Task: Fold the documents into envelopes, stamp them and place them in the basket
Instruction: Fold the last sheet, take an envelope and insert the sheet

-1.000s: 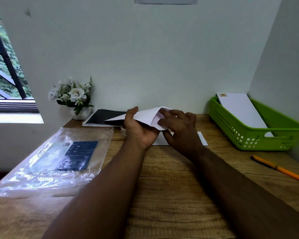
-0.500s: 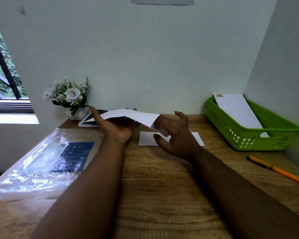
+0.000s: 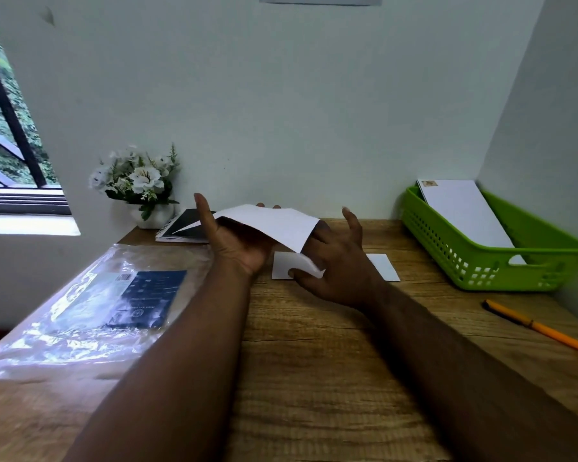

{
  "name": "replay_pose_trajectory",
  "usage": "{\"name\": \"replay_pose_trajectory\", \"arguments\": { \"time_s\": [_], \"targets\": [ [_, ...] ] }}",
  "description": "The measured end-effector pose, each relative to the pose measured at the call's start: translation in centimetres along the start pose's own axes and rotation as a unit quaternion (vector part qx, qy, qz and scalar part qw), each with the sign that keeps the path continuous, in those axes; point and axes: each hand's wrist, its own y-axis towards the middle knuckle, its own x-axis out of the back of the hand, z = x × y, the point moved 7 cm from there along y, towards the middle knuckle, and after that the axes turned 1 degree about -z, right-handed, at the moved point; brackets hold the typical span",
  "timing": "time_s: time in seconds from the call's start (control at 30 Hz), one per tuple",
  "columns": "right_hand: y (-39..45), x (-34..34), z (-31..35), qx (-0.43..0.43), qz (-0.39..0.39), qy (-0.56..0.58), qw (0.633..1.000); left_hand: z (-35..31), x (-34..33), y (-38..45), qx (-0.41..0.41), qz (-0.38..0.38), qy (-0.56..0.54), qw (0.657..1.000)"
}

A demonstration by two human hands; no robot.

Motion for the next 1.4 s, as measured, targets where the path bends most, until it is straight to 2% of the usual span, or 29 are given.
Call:
{"name": "replay_pose_trajectory", "arguments": {
  "time_s": [0.17, 0.27, 0.43, 0.53, 0.6, 0.67, 0.77, 0.87, 0.93, 1.0, 1.07, 1.13, 1.17, 1.2, 1.27, 1.3, 1.33, 1.4],
  "targets": [
    [0.3, -0.1, 0.2, -0.024, -0.001, -0.031, 0.999, 0.4, 0.0, 0.3, 0.015, 0.022, 0.003, 1.0],
    [0.3, 0.0, 0.1, -0.023, -0.009, -0.016, 1.0, 0.3, 0.4, 0.5, 0.019, 0.009, 0.011, 1.0],
    [-0.1, -0.7, -0.1, 0.006, 0.055, -0.014, 0.998, -2.8, 2.5, 1.1, -0.021, -0.054, -0.052, 0.997],
    [-0.1, -1.2, 0.5, 0.022, 0.081, -0.016, 0.996, -4.7, 3.2, 0.9, -0.062, -0.065, -0.055, 0.994],
    [0.0, -1.2, 0.6, 0.029, 0.076, -0.032, 0.996, -4.5, 2.5, 0.7, -0.068, -0.05, -0.048, 0.995],
    [0.1, -1.3, 0.2, 0.024, 0.075, -0.048, 0.996, -2.8, 0.9, 0.6, -0.053, -0.004, -0.043, 0.998],
    [0.0, -1.8, -0.7, -0.001, 0.085, -0.062, 0.994, 1.3, -1.3, -0.1, 0.022, 0.064, -0.022, 0.997],
    [-0.1, -1.9, -1.0, -0.008, 0.087, -0.064, 0.994, 3.1, -1.8, -0.6, 0.055, 0.069, -0.013, 0.996],
    [-0.1, -1.6, -0.4, 0.015, 0.074, -0.05, 0.996, 2.6, -1.1, -0.3, 0.028, 0.036, -0.027, 0.999],
    [0.0, -0.2, 0.1, 0.017, 0.026, 0.037, 0.999, 1.4, -0.2, 0.1, -0.014, 0.011, -0.036, 0.999],
    [0.1, 1.8, -0.8, -0.046, -0.056, 0.168, 0.983, 0.6, 0.4, 0.4, -0.027, 0.002, -0.044, 0.999],
    [-0.3, 3.3, -3.1, -0.13, -0.113, 0.223, 0.96, 0.1, 0.9, 0.6, -0.032, -0.007, -0.05, 0.998],
    [-0.6, 3.4, -4.4, -0.176, -0.093, 0.23, 0.953, -0.2, 1.2, 0.7, -0.037, -0.012, -0.053, 0.998],
    [-0.9, 2.7, -5.5, -0.215, -0.029, 0.227, 0.95, -0.3, 1.4, 0.7, -0.039, -0.014, -0.055, 0.998],
    [-2.3, 0.2, -6.9, -0.259, 0.164, 0.192, 0.932, -0.3, 1.6, 0.8, -0.036, -0.016, -0.059, 0.997],
    [-3.4, -1.1, -7.4, -0.278, 0.245, 0.178, 0.912, -0.1, 1.7, 1.0, -0.03, -0.011, -0.064, 0.997],
    [-4.3, -2.0, -7.7, -0.296, 0.299, 0.169, 0.891, 0.0, 1.6, 1.1, -0.023, 0.0, -0.069, 0.997],
    [-5.1, -2.7, -8.1, -0.32, 0.32, 0.165, 0.877, 0.2, 1.5, 1.3, -0.013, 0.03, -0.079, 0.996]
  ]
}}
